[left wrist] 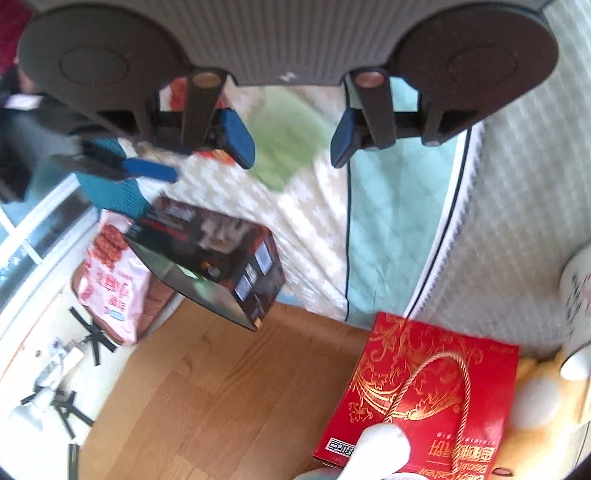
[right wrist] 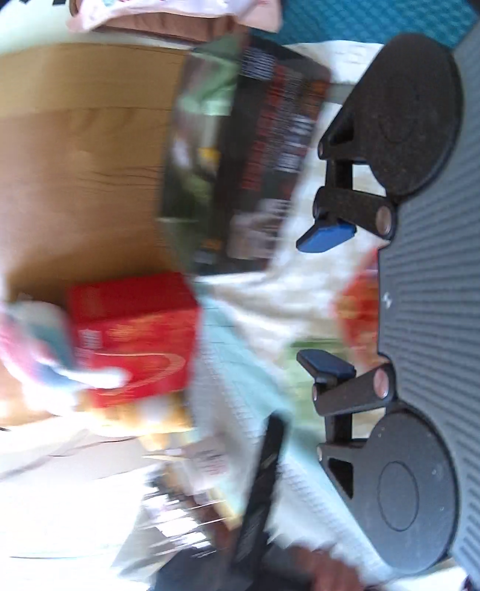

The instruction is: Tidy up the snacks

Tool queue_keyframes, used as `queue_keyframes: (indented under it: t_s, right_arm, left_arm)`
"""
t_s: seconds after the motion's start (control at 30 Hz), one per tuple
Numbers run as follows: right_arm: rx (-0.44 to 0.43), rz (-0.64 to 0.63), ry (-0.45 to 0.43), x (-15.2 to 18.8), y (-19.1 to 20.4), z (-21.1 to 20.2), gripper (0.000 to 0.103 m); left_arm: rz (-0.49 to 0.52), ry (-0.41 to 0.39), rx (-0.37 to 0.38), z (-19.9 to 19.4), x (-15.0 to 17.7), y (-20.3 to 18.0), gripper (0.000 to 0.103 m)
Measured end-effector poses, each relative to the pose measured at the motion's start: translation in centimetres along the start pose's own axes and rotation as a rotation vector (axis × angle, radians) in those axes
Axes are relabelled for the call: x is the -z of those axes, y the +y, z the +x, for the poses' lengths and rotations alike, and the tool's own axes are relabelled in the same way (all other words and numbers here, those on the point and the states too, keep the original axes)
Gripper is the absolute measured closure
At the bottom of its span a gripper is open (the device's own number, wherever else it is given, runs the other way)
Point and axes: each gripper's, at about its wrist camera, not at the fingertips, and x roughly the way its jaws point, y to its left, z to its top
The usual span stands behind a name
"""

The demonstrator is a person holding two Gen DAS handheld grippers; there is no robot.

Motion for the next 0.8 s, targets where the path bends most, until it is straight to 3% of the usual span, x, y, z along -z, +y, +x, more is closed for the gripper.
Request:
queue_keyframes:
  t_s: [0.07, 0.13, 0.2, 0.33, 0.57, 0.73, 0.8]
  right_arm:
    - [0.001, -0.012, 0.032, 1.3, 0.9, 0.9, 0.04]
    - [-0.015, -0.008, 0.008, 2.0, 2.1, 0.5, 0.031]
    - [-0.04, -0.036, 0.006, 2.1, 3.2, 0.0, 0.031]
    - [-0.059, 0.018, -0.045, 1.4, 3.0, -1.1, 0.033]
    - [-0.061, 0.014, -0.028, -1.0, 3.0, 1.9, 0.032]
    - [-0.041, 0.07, 0.005, 0.7, 0.8, 1.7, 0.032]
    - [-0.108, 0.145, 0.009, 1.6, -0.9, 0.7, 0.033]
  left_arm:
    - [0.021, -0.001, 0.015, -0.2, 0.6, -0.4, 0.057]
    - [0.04, -0.001, -0.018, 0.1, 0.5, -0.7, 0.057]
    - [0.034, 0.001, -0.06, 0.5, 0.4, -1.0, 0.057]
    - [-0.011, -0.009, -0.036, 0.1, 0.6, -0.6, 0.057]
    - [-0.042, 0.03, -0.067, 1.0, 1.1, -0.5, 0.055]
    - [-0.013, 0.038, 0.028, 0.2, 2.3, -1.6, 0.055]
    - [0.007, 0.06, 0.08, 0.2, 3.0, -2.4, 0.055]
